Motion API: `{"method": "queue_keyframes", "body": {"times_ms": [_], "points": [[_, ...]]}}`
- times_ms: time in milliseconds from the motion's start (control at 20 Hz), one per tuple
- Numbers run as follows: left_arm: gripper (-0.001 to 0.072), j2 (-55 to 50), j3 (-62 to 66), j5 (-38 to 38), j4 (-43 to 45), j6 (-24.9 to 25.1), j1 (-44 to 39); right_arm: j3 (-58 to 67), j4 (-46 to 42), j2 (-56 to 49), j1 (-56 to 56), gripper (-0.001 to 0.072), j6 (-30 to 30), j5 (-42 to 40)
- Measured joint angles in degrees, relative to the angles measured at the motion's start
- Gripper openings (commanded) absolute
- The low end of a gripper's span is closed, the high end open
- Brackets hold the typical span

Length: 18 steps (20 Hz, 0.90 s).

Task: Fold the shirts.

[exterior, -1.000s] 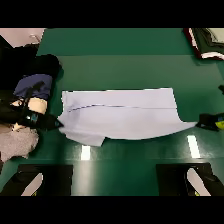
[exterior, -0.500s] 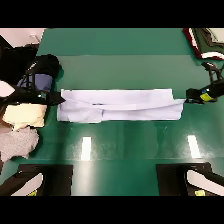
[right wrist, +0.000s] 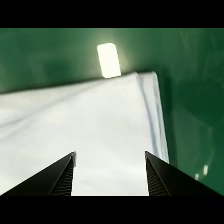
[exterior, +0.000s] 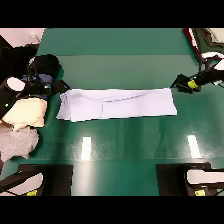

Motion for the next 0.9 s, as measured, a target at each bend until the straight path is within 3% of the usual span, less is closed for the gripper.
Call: {"method": "queue_keyframes", "body": {"times_ms": [50,150,200,350,550,750,900], "points": [[0.0588,-0.2,0.96,-0.66,-0.04,-0.09,0.0,0.35,1.68,-0.52,-0.63,0.0499,-0.94,0.15],[0.0131,-0.46,2.91,-4.37,-0.31,-0.2,0.02,0.09,3.72,-1.14,-2.71,0.0499,-3.41,3.21],[0.0031,-0.52,3.5,-6.58,-0.35,-0.17,0.02,-0.61,4.35,-1.36,-3.98,0.0499,-4.81,4.76],[0.0027,-0.63,4.59,-12.9,-0.44,1.01,0.0,-4.7,5.6,-1.66,-8.63,0.0499,-9.16,8.9],[0.0027,-0.68,5.03,-18.84,-0.5,2.08,0.0,-11.41,10.12,-1.95,-14.12,0.0499,-15.34,7.93],[0.0027,-0.7,5.14,-20.92,-0.57,2.4,0.02,-14.45,16.74,-4.07,-15.56,0.0497,-21.2,5.64],[0.0027,-0.7,5.14,-21.66,-0.66,2.38,0.0,-14.27,20.39,-6.71,-13.42,0.044,-23.54,5.9]]}}
